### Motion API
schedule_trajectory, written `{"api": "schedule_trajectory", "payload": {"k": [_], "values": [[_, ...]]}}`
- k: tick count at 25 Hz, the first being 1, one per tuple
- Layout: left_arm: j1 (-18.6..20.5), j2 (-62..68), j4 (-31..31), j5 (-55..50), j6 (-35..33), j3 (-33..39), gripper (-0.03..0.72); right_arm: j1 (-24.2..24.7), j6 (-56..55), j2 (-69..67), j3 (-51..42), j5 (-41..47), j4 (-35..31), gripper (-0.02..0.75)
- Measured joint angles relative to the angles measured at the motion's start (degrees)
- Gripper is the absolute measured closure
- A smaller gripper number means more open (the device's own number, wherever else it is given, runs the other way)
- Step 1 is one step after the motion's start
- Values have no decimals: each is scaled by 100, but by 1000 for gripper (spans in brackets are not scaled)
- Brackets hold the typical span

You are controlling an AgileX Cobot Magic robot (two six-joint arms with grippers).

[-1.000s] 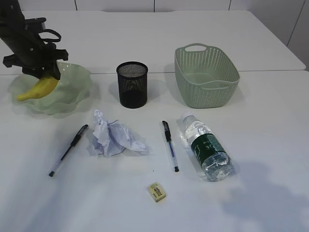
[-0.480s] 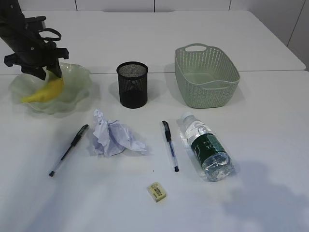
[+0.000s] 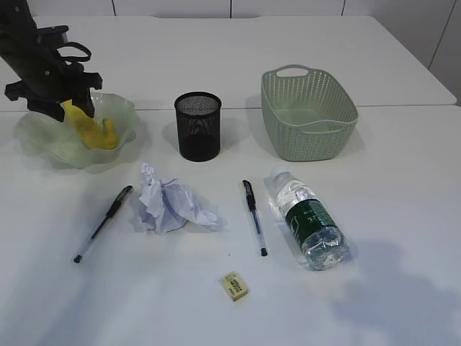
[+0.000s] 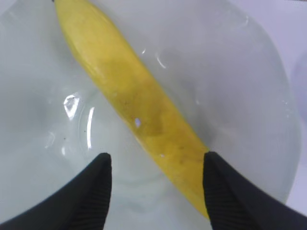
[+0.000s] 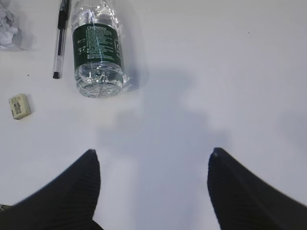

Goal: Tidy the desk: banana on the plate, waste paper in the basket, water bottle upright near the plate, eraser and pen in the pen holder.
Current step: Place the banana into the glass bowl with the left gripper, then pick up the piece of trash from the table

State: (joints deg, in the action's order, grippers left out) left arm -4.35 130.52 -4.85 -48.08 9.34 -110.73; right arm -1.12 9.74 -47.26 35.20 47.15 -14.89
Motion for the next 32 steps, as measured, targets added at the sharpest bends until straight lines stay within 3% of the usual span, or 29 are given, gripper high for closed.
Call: {"api": "schedule_trajectory", "payload": {"k": [7,21,25,32], "values": [[0,-488,0,-339,0,0,257,0,0,0,0,0,0,219],[0,-1671,58,-1511,-64,127,328,0,39,0,0,157,-22,219],[0,-2287,61,-1479,-158,884,328,-55,72,0,0,165,-22,219],[0,-3774,-46,-928,-249,3056,334,-407,197,0,0,165,-71,219]]}}
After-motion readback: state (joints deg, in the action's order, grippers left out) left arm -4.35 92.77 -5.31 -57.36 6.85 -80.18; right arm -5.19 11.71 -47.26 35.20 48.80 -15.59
